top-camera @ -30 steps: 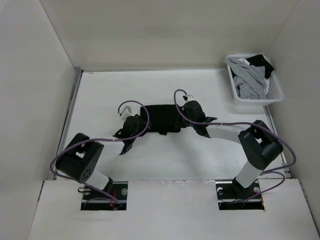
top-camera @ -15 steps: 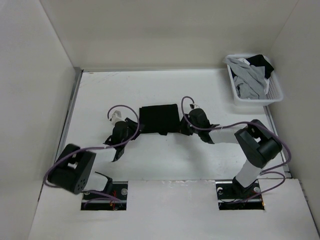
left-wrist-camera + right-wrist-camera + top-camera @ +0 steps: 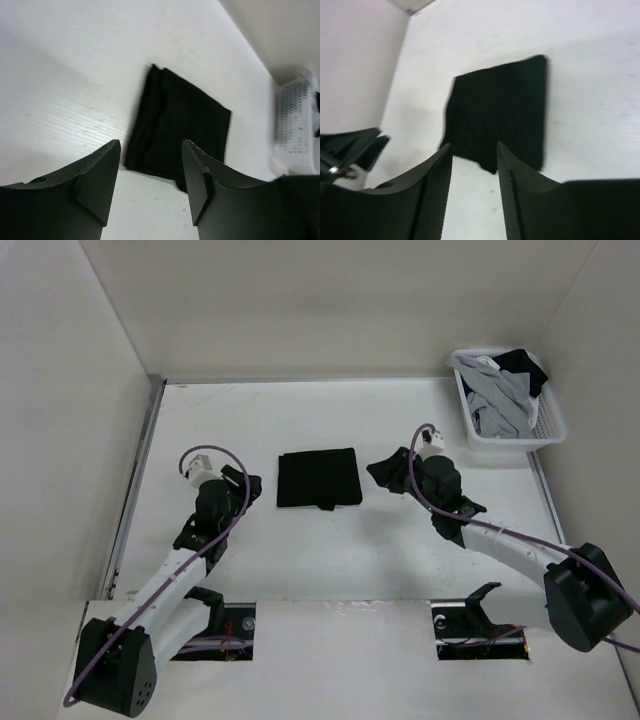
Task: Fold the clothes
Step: Fold the tank top
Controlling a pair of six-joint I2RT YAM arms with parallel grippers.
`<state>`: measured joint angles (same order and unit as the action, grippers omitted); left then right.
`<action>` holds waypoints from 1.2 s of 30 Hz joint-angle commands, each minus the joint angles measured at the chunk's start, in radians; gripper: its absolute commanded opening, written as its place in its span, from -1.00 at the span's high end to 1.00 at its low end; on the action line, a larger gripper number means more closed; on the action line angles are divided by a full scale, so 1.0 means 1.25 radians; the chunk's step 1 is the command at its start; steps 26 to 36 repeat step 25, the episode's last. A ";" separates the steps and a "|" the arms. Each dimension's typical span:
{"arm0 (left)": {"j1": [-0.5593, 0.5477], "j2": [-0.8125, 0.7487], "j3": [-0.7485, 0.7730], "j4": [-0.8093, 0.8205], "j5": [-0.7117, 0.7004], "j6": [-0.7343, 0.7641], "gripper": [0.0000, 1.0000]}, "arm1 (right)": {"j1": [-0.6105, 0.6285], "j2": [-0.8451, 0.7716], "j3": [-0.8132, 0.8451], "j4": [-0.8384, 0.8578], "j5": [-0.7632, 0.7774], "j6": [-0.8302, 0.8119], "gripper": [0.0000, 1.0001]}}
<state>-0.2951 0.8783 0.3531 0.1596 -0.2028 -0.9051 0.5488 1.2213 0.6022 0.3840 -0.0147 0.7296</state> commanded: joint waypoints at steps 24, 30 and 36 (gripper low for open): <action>0.085 0.166 0.055 -0.039 0.059 0.079 -0.07 | -0.129 -0.028 -0.157 0.138 0.120 0.024 -0.17; 0.087 0.163 0.055 -0.042 0.058 0.077 -0.08 | -0.129 -0.027 -0.155 0.138 0.117 0.024 -0.17; 0.087 0.163 0.055 -0.042 0.058 0.077 -0.08 | -0.129 -0.027 -0.155 0.138 0.117 0.024 -0.17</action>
